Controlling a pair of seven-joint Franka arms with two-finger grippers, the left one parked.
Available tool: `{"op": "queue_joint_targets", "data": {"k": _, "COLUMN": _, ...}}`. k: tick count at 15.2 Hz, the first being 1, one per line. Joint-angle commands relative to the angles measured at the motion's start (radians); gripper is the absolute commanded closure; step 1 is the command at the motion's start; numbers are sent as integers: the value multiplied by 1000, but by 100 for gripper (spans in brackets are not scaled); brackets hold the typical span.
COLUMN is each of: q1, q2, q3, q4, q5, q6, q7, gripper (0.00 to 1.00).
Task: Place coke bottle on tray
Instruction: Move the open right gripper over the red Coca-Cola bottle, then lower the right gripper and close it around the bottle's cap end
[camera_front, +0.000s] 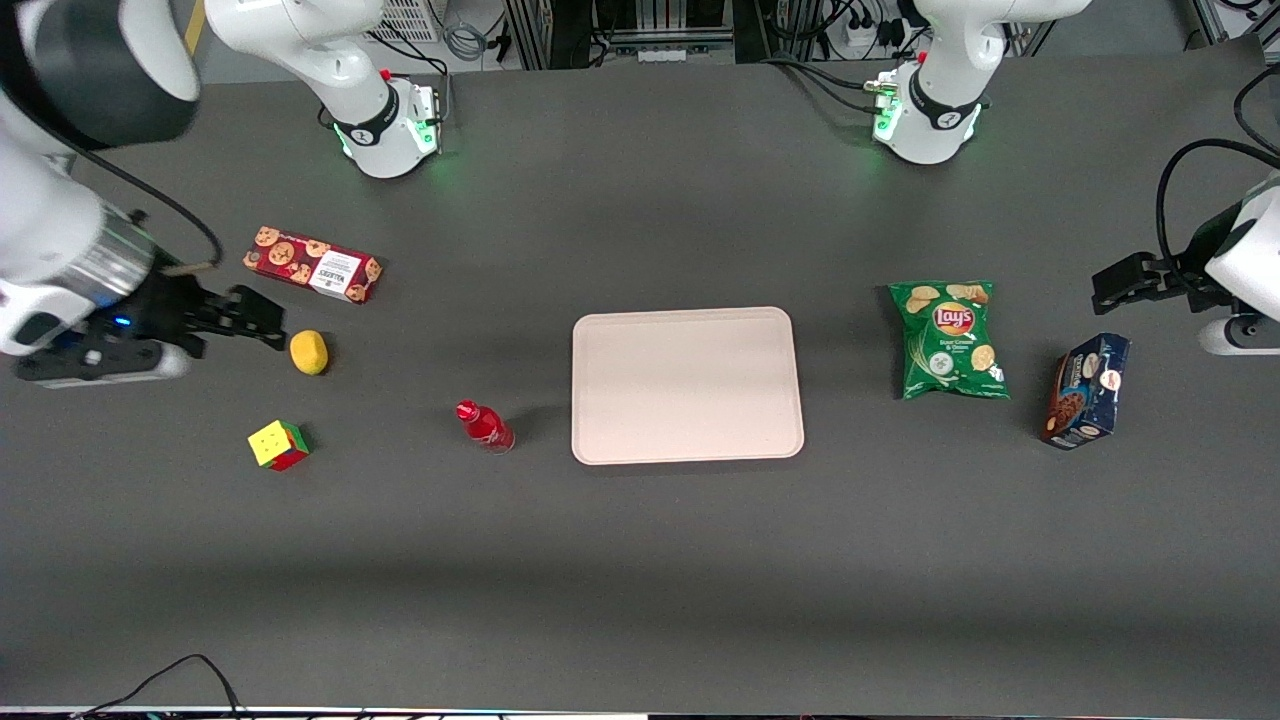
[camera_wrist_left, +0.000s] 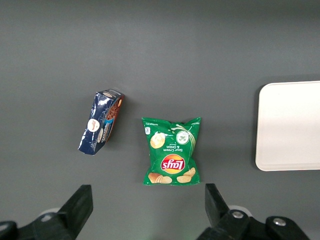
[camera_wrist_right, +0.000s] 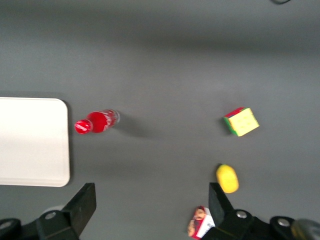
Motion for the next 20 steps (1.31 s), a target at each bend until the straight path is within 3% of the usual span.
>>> {"op": "queue_joint_targets", "data": {"k": 1, "q1": 0, "q2": 124, "q3": 72, "q4": 73, "q5": 16, "q6": 29, "q7": 105, "gripper": 0}}
{"op": "queue_joint_targets", "data": {"k": 3, "q1": 15, "q2": 167, "q3": 124, "q4": 70, "q5": 4, "q6": 80, "q7": 173, "gripper": 0}}
{"op": "queue_joint_targets", "data": {"k": 7, "q1": 73, "q2": 253, "q3": 148, "q4": 51, "q5": -51, "q6": 187, "q7": 267, "gripper": 0}}
{"op": "queue_joint_targets", "data": {"k": 13, "q1": 78, "q2": 285, "q3": 166, "q4": -114, "q5": -53, "q6": 408, "q7": 278, "gripper": 0}}
{"op": "queue_joint_targets", "data": {"k": 20, "q1": 89, "q2": 330, "q3": 166, "q4": -156, "q5": -57, "q6": 442, "q7": 278, "gripper": 0}}
